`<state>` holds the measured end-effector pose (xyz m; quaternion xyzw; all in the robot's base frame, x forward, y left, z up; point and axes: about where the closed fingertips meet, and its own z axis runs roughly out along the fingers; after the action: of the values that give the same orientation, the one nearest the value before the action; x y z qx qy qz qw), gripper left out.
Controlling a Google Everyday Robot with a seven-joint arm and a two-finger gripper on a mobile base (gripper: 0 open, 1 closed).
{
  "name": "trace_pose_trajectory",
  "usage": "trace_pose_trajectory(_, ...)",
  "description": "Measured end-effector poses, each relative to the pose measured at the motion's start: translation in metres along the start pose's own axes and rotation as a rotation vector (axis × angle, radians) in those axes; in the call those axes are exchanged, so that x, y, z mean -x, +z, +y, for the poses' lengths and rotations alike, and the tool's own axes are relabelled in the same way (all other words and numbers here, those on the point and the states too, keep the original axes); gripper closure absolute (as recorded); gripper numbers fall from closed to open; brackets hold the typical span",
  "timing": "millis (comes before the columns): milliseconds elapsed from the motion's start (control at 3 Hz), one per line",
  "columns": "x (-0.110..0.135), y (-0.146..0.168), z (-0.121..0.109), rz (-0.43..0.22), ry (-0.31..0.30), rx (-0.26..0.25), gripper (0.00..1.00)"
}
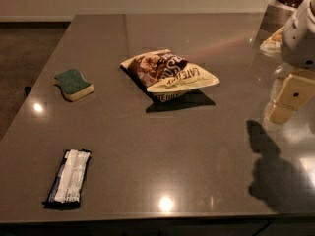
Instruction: Move brown chip bag near rxbar blueberry
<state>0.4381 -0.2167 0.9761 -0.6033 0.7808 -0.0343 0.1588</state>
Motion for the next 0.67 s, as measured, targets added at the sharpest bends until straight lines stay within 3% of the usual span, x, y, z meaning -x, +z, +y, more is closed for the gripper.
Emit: trace_pose_trajectory(667, 0.0089, 0.0019, -0.0036, -0.025, 0.004, 0.004, 0.0)
